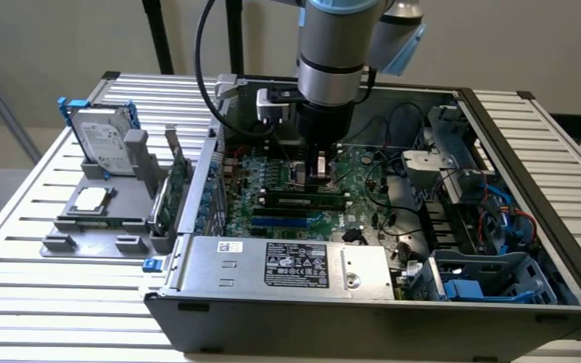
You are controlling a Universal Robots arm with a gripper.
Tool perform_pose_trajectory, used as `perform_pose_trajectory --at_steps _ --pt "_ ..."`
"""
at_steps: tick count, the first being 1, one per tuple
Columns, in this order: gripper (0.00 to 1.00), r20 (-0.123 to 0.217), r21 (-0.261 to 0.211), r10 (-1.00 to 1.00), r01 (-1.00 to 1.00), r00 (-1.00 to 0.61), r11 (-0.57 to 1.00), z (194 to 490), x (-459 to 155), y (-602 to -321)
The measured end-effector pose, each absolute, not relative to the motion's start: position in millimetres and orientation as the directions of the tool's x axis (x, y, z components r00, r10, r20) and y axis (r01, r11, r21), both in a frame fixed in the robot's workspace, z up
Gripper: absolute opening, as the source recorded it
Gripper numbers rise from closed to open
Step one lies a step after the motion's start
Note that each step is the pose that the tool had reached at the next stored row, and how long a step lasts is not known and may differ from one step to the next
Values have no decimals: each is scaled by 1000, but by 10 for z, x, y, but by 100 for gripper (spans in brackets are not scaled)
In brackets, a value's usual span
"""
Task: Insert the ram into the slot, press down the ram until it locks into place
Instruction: 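Insert the ram into the slot, then press down the ram until it locks into place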
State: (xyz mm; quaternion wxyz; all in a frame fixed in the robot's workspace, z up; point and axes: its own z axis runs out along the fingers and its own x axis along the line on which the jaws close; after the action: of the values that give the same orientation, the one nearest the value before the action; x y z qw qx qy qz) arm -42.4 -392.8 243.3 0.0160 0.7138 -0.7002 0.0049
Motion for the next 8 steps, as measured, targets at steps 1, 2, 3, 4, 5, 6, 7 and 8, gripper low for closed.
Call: perform_pose_trajectory --at_steps 1,2,3,4,5,6,7,8 --pt "11 29 16 -999 -1000 20 -19 2432 -423 -3928" --pt "11 29 16 -999 -1000 19 -19 2433 -423 -3928" --pt "11 29 16 -999 -1000 20 -19 2433 -423 -3928" --pt "11 29 16 -999 -1000 20 -19 2433 -423 -3928" --pt "11 29 16 -999 -1000 20 -19 2433 -423 -3928" --pt "11 29 16 -999 -1000 20 -19 2433 -423 -3928" --pt "11 29 16 -999 -1000 20 -19 2433 -423 -3928" --pt "11 29 16 -999 -1000 20 -19 2433 -423 -3928"
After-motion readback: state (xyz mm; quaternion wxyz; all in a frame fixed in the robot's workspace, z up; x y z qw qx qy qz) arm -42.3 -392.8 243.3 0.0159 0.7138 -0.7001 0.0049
